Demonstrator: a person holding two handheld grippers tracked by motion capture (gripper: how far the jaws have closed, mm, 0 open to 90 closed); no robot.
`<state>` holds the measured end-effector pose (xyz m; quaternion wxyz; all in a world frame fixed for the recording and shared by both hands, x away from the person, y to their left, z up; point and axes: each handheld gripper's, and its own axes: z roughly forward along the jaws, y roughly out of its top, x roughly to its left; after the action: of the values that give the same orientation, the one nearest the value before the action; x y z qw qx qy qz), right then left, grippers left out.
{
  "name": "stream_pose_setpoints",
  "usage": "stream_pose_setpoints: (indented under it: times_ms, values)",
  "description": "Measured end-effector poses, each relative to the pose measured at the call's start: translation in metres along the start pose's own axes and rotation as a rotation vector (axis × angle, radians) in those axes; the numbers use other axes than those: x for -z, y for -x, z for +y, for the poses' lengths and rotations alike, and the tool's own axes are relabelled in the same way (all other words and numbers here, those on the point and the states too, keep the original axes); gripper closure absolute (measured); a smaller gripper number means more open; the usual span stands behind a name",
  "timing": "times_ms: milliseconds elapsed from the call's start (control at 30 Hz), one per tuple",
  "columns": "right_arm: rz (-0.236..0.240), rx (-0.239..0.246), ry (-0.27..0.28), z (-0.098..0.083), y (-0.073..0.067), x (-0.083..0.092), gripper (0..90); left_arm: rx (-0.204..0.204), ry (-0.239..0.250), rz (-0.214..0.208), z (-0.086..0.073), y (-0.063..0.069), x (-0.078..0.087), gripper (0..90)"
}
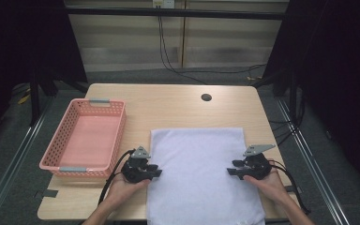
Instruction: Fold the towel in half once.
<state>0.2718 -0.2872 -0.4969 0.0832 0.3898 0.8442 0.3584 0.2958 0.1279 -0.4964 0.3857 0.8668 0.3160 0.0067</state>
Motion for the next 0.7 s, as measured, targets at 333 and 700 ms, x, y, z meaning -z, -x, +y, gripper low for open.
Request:
stream_pose_setpoints:
  times_ms: [333,700]
  values:
    - [0.086,-0.045,-0.031,-0.023,-0.016,0.022,57.5,-0.013,-0.037,-0.064,-0.017,0.026,0.012,67.7]
    - [0.094,-0.048,-0.043,-0.031,-0.031,0.042,57.1,-0.015,-0.046,-0.145,-0.029,0.038,0.028,62.6]
